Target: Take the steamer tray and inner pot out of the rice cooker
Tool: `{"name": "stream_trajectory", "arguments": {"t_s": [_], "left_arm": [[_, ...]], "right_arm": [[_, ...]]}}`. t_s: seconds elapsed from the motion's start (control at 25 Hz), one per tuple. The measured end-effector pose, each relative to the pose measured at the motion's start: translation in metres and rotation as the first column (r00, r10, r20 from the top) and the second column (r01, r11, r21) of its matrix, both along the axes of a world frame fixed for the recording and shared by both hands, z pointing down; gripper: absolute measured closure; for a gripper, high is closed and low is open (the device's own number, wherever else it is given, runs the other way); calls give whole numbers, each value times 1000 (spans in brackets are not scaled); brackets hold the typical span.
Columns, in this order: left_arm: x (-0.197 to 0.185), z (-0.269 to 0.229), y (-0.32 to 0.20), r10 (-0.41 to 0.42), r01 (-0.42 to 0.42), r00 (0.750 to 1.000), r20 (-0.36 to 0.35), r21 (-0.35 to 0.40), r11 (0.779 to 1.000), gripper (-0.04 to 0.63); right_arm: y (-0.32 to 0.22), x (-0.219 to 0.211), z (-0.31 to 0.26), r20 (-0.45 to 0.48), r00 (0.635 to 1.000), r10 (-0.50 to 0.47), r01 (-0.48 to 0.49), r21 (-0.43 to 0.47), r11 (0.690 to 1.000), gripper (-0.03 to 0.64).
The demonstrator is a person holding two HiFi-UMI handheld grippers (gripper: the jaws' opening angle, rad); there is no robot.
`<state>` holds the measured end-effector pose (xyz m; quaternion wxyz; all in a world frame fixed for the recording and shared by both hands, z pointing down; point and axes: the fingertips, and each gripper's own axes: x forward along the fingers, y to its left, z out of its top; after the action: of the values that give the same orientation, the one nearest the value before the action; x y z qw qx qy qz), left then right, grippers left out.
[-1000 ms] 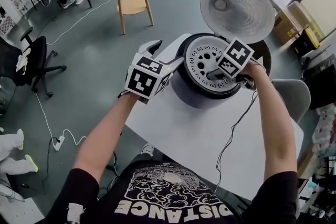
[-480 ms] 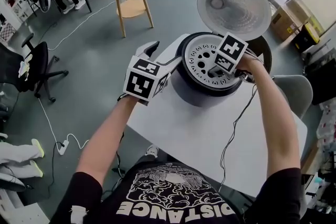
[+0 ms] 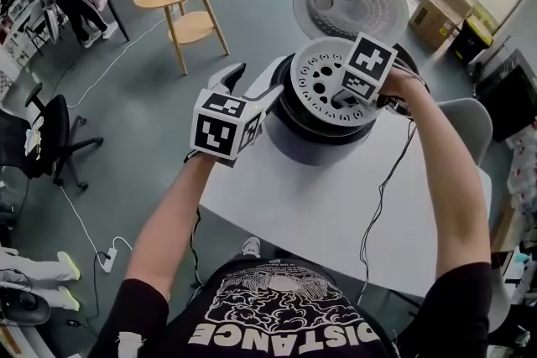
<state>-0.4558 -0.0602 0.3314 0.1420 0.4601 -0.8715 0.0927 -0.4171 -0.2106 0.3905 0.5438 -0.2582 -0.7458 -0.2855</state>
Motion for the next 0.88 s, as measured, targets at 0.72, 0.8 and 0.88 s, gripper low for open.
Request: {"name": "stream_trajectory", "arguments": {"t_s": [0.72,0.8,0.88], "left_arm": [[67,-14,-43,324,-327,945,51,58,943,256],[86,-16,-50,365,-368,929,60,66,927,256],[106,-16,-58,406,-410,912,67,69,910,256]], "right_arm": [[-18,118,-45,110,944,312,-317,30,948,345],[-22,143,-44,114,928,355,-360,30,932,345],[-26,167,-42,116,911,397,-402,28,915,345]]}}
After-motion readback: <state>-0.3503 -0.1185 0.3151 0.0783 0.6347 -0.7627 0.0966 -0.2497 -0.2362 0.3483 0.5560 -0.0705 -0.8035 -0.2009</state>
